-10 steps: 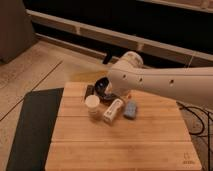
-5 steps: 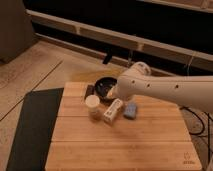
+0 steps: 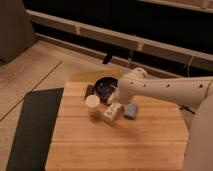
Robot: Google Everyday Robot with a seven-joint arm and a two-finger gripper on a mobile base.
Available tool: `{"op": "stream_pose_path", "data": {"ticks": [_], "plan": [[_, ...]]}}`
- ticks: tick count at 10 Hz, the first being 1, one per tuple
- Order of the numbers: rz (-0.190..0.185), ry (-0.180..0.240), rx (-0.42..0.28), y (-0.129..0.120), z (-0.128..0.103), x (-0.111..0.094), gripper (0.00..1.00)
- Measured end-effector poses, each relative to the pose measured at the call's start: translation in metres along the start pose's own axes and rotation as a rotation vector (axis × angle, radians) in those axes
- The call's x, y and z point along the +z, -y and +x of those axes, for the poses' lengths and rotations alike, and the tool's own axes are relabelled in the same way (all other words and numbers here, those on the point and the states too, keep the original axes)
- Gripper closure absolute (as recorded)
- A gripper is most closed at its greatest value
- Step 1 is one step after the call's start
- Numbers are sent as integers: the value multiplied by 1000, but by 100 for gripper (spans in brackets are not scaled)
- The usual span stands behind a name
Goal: Place the bottle in the ceramic bowl
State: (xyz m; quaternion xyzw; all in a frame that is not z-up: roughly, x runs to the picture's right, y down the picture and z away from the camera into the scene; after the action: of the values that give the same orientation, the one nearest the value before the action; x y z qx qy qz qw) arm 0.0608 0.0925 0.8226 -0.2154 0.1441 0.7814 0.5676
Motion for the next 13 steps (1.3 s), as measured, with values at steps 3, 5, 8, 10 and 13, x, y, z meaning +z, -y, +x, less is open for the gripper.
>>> {"op": "stream_pose_path", "data": {"ticks": [3, 5, 8, 10, 13], "plan": [[9, -64, -24, -6, 3, 33, 35], [25, -107, -37, -6, 6, 52, 35], [74, -168, -45, 4, 9, 72, 36], [98, -190, -64, 8, 11, 77, 51], [117, -204, -83, 10, 11, 77, 80]]}}
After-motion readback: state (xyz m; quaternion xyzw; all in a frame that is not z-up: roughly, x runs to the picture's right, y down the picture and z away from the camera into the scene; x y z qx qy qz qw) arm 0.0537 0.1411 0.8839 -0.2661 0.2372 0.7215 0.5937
